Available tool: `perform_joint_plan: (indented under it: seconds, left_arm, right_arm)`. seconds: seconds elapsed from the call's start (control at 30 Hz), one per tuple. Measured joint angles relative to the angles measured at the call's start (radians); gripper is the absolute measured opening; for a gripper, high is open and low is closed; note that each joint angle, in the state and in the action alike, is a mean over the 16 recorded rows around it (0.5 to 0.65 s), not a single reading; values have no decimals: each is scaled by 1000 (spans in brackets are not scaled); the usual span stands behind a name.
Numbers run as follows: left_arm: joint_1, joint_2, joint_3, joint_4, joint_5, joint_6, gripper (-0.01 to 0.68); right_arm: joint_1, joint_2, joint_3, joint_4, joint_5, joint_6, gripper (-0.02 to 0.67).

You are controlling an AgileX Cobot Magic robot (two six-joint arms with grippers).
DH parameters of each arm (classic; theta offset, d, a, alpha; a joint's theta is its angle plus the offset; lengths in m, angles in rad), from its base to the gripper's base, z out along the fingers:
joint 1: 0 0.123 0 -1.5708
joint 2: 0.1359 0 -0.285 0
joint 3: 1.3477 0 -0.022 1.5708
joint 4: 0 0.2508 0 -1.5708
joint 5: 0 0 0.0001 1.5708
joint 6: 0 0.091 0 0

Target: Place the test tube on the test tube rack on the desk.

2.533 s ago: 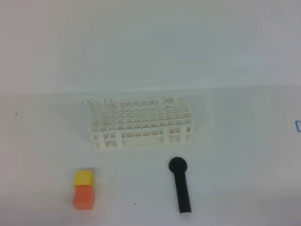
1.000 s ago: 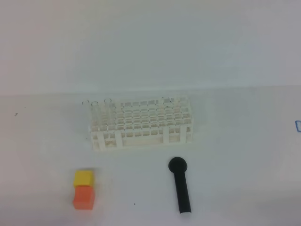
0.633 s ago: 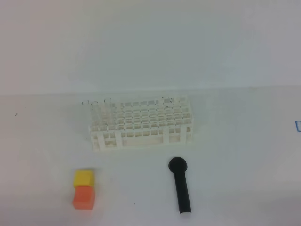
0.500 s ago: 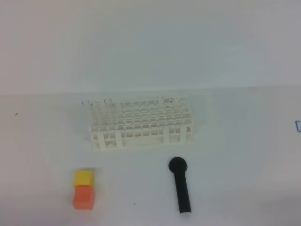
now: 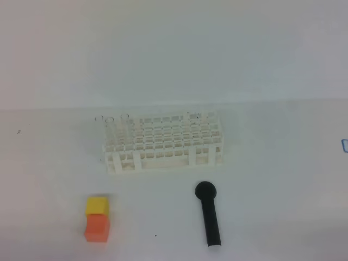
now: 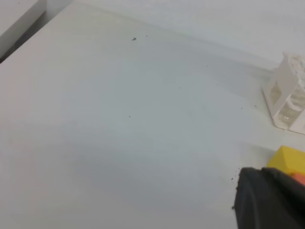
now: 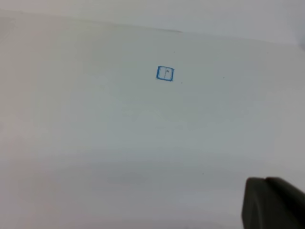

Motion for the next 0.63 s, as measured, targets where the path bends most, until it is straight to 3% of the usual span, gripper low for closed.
perform_joint_plan:
  seconds: [0.63]
  left_arm:
    - [0,-1,16,0,-6,0,-1]
  right_arm:
    - [0,0,0,0,0,0,-1]
